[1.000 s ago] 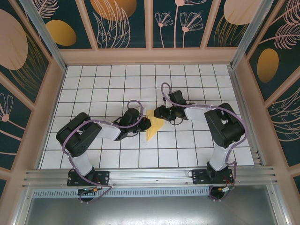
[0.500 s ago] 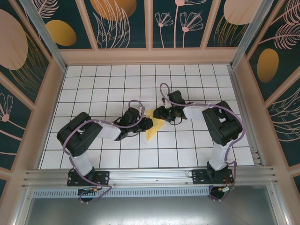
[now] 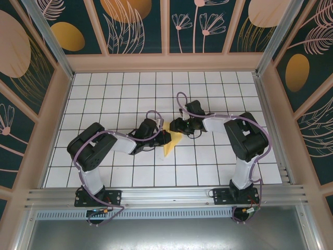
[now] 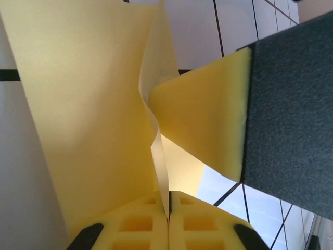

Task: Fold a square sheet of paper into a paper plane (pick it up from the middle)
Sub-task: Fourth fold the wing at the center of the table.

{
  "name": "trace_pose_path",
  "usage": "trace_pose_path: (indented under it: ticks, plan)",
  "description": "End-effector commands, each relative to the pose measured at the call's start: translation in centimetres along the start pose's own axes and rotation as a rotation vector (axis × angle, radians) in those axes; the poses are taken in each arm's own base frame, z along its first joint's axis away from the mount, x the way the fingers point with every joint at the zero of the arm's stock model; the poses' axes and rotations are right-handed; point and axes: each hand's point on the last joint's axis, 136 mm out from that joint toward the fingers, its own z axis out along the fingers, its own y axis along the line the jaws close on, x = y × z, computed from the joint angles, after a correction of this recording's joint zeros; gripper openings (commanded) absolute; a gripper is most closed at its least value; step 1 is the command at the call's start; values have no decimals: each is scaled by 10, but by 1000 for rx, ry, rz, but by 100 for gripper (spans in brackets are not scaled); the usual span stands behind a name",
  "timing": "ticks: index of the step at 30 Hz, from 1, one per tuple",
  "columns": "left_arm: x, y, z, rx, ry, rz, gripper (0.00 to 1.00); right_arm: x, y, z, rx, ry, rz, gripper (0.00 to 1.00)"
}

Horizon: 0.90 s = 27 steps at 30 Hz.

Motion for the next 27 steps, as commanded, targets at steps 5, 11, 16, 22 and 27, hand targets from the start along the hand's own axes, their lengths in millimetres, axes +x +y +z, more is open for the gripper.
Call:
trace_pose_path:
  ticks: [5,11,16,22,27]
  plan:
    - [-6,0,2,0,-16,9,1,16,-14,6,5,46,-6,48]
    - [-13,-9,-11,12,-52,9,15,18,-19,3,0,44,4,49]
    - [-16,-13,-37,-9,-104,-10,28,18,-22,2,5,40,9,49]
    - [-14,-6,-62,-63,-149,-30,33,19,-29,4,33,43,14,49]
    - [-16,-26,-64,19,-143,-8,30,20,-36,6,71,45,18,48]
